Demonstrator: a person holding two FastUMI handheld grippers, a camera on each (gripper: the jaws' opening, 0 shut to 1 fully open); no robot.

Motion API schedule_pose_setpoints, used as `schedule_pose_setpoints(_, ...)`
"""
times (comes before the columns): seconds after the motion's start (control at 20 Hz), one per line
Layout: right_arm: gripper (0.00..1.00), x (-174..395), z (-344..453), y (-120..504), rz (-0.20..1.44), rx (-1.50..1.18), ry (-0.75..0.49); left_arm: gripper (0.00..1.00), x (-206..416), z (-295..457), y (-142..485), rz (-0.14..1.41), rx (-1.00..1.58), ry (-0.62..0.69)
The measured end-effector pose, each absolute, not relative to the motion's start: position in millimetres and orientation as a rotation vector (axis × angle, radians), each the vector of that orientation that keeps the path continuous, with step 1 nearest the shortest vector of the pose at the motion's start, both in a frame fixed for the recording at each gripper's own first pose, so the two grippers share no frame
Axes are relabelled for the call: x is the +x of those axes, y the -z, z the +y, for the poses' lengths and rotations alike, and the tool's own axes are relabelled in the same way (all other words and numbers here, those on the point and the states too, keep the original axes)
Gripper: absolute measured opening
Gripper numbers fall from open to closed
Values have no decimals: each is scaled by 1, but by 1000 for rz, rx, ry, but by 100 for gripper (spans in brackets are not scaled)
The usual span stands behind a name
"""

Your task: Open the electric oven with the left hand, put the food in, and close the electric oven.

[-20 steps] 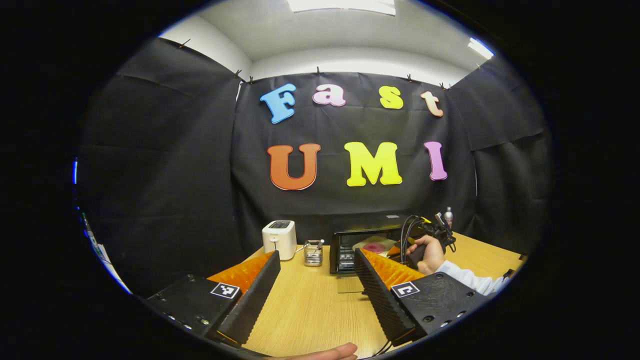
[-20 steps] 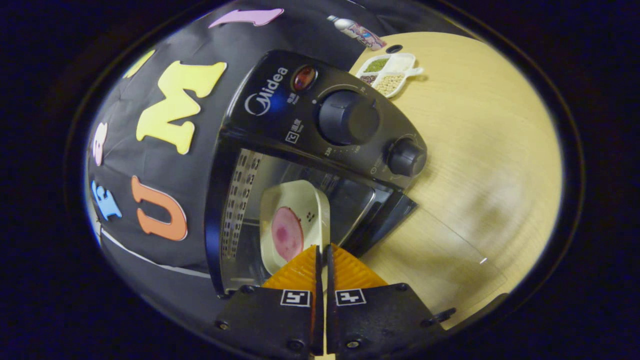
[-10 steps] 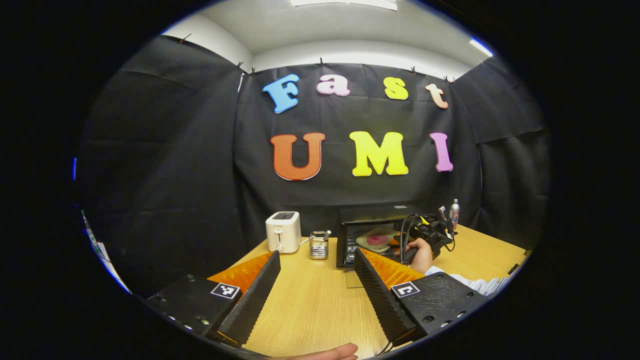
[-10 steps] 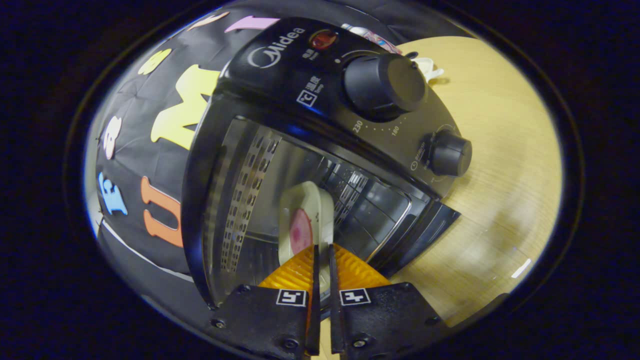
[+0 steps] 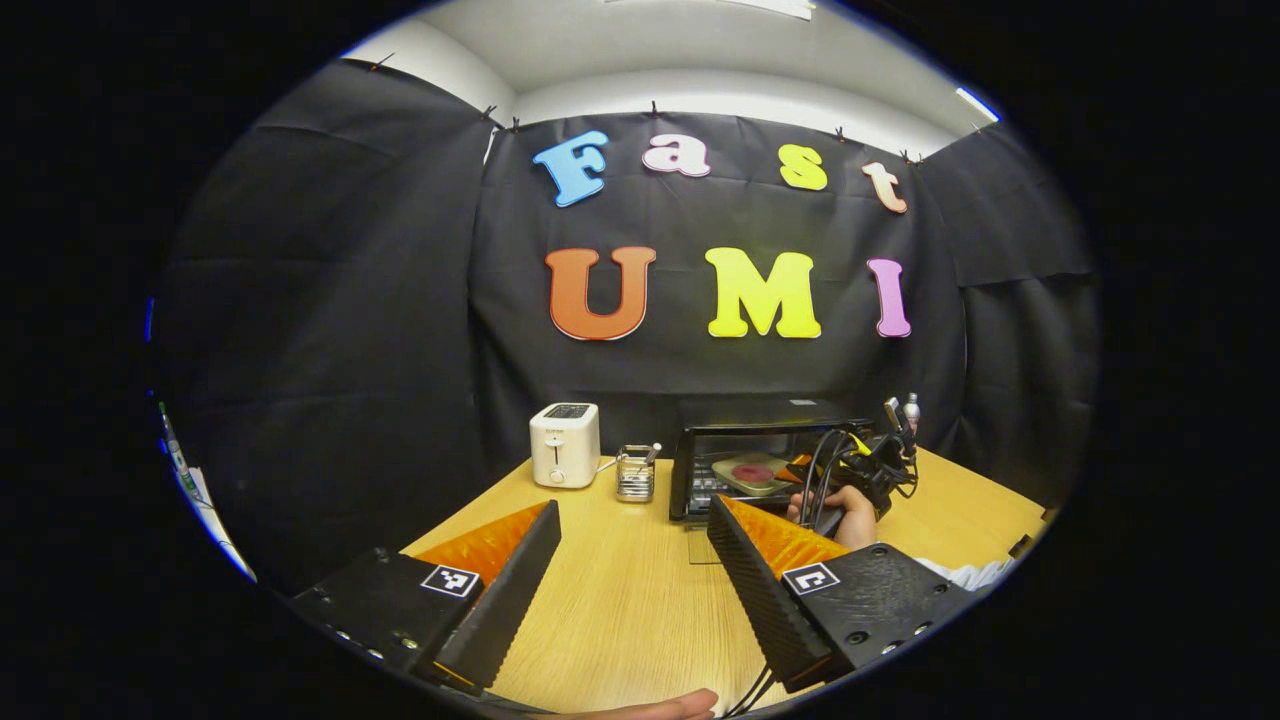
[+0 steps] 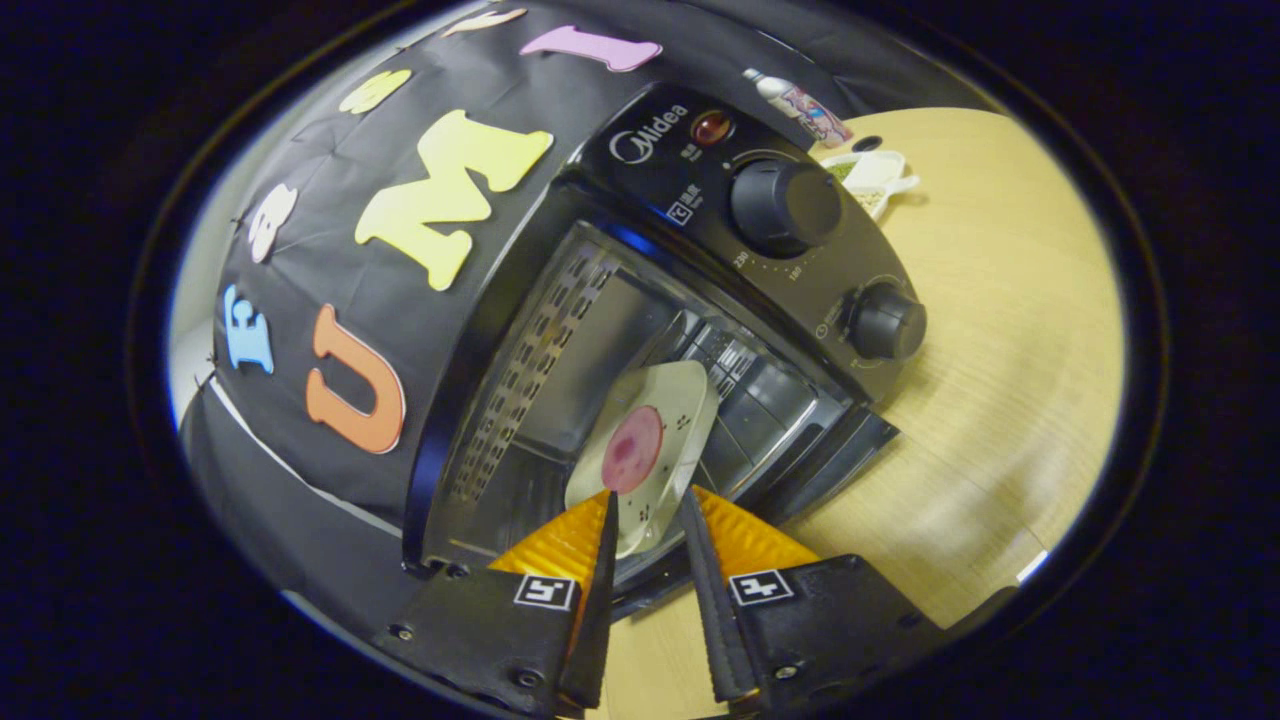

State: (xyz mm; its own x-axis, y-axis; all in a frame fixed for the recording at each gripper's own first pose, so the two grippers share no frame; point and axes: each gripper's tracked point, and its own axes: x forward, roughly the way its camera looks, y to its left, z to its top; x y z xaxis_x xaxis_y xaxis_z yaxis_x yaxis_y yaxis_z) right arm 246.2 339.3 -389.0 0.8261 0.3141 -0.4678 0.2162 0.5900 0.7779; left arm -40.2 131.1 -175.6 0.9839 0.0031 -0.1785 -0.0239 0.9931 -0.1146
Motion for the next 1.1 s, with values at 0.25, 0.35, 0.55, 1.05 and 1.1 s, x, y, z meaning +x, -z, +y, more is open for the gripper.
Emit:
schedule_pose_setpoints(0.25, 52, 228, 334, 372, 565, 894, -114, 94, -46, 127, 169, 169, -118, -14)
schedule_pose_setpoints(0.35, 61, 215, 334, 363, 551, 843, -144, 94, -50, 124, 167, 168, -119, -11)
schedule_pose_setpoints(0.55, 78, 193, 323, 347, 502, 697, -176, 94, -55, 122, 172, 183, -112, -15)
schedule_pose_setpoints(1.05, 94, 113, 288, 243, 318, 396, -291, 92, -62, 132, 207, 272, -148, -80)
schedule_pose_setpoints(1.1, 94, 105, 280, 231, 295, 365, -297, 92, -62, 130, 210, 283, -152, -76)
